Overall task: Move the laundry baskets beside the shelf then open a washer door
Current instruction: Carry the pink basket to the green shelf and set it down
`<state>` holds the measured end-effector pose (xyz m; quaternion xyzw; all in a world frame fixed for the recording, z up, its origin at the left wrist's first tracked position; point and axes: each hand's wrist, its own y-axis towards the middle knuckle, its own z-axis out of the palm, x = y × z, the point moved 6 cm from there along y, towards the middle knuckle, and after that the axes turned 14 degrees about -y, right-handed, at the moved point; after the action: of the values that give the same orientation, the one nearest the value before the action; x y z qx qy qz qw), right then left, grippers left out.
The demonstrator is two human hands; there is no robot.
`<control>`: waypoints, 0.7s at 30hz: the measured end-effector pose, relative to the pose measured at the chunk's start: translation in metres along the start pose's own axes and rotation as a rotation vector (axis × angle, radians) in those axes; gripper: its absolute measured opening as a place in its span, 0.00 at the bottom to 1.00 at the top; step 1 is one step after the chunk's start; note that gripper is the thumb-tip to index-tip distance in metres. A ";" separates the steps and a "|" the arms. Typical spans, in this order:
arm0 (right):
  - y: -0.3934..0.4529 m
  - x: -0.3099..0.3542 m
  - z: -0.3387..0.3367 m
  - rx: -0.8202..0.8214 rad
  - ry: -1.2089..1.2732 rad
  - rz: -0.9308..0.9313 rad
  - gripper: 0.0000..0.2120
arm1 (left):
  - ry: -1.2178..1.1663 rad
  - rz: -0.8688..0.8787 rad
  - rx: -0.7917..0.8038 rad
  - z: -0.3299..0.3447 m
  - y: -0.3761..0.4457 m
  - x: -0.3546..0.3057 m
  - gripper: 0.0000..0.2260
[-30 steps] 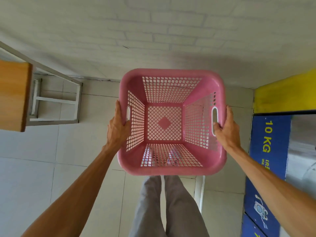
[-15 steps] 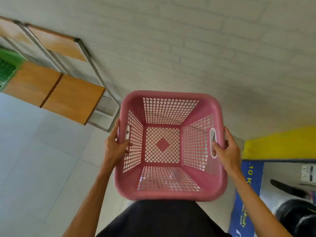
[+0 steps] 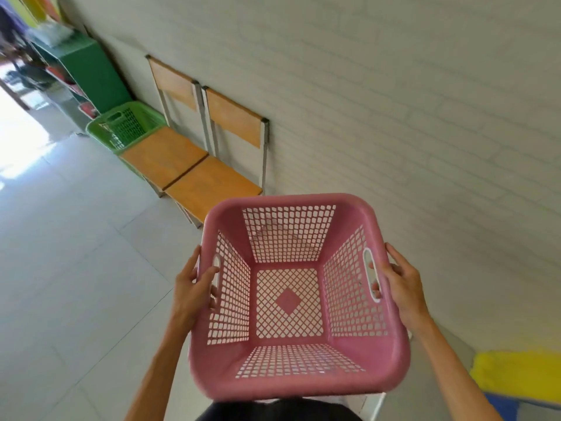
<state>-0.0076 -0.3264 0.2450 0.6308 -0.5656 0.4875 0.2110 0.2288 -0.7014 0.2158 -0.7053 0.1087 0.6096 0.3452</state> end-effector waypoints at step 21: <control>0.040 0.251 0.338 0.187 -0.093 -0.192 0.21 | -0.100 0.105 -0.293 -0.334 0.118 -0.107 0.30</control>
<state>0.0541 -0.7408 0.3013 0.7207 -0.4639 0.4860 0.1708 0.3984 -1.0242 0.2801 -0.7102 0.0380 0.6704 0.2115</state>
